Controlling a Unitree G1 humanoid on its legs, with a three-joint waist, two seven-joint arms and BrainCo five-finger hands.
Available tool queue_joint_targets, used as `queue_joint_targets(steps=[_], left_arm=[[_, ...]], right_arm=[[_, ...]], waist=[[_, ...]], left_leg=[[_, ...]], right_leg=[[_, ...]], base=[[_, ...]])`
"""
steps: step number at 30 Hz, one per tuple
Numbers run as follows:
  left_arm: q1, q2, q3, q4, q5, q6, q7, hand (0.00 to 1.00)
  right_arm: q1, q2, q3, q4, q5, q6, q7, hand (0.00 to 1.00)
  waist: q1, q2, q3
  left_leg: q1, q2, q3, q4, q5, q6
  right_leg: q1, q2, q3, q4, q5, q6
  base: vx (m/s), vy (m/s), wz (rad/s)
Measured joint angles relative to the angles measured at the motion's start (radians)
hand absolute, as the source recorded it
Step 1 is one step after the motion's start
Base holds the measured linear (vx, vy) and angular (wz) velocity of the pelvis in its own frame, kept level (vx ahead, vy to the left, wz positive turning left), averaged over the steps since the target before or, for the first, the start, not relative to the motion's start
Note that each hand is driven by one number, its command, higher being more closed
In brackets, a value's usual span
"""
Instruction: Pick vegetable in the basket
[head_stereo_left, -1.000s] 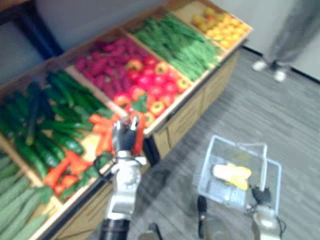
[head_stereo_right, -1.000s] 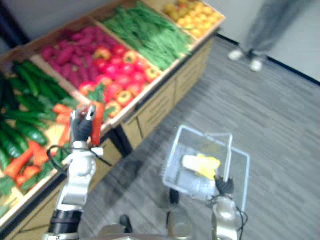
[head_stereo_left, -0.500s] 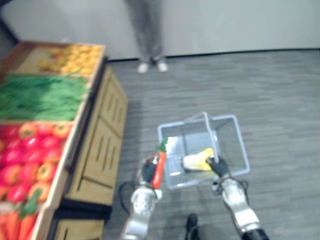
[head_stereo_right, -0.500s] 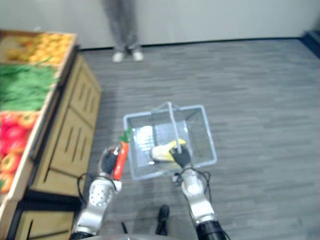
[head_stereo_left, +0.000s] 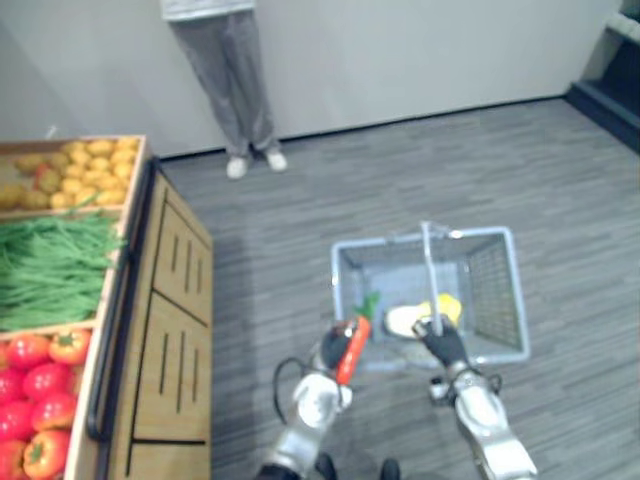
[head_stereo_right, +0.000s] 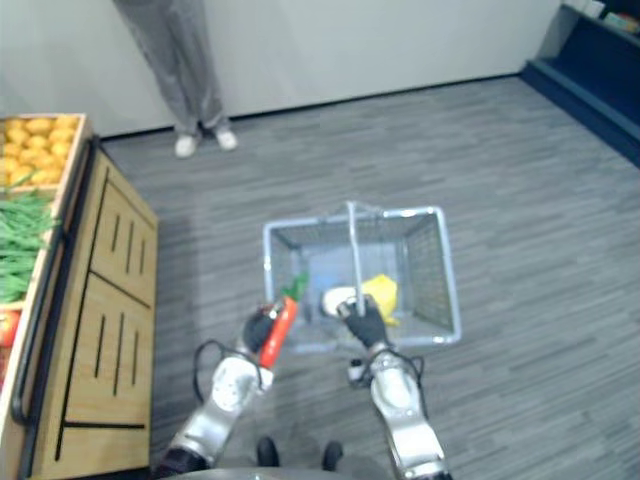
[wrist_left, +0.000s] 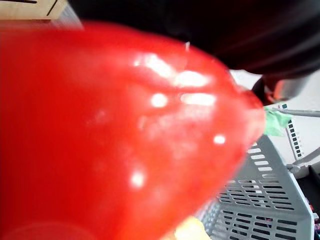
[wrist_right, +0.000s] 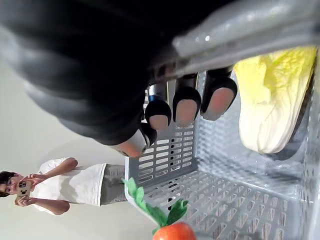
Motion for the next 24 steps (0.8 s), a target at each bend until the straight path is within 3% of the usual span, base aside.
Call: queue_joint_targets(steps=[9,10,24], left_arm=[[-0.077,0.006,-0.078,0.105,0.002,0.013,0.0,1.0],[-0.095,0.006,-0.084,0.124,0.002,0.014,0.0,0.0],[-0.223,0.039,-0.1,0.213,0.078,0.025,0.004,0.0]], right_arm=[[0.042,-0.002,0.064,0.0,0.036,0.0,0.04,1.0],[0.043,-0.002,0.065,0.0,0.049,0.0,0.044,1.0],[0.043,-0.001,0.108,0.0,0.075,0.0,0.077,1.0]], waist=[[-0.005,0.003,-0.014],[-0.005,0.003,-0.014],[-0.012,-0.004,-0.02]], left_leg=[[0.003,-0.01,-0.013,-0.048,0.022,0.017],[0.004,-0.013,-0.014,-0.058,0.028,0.021],[0.003,-0.026,-0.002,-0.085,0.044,0.028]], right_leg=[[-0.003,0.0,-0.009,-0.028,0.018,0.014],[-0.003,0.0,-0.01,-0.035,0.023,0.018],[0.0,-0.006,-0.001,-0.079,0.058,0.029]], base=[[-0.01,0.009,0.03],[0.0,0.0,0.0],[0.0,0.016,-0.02]])
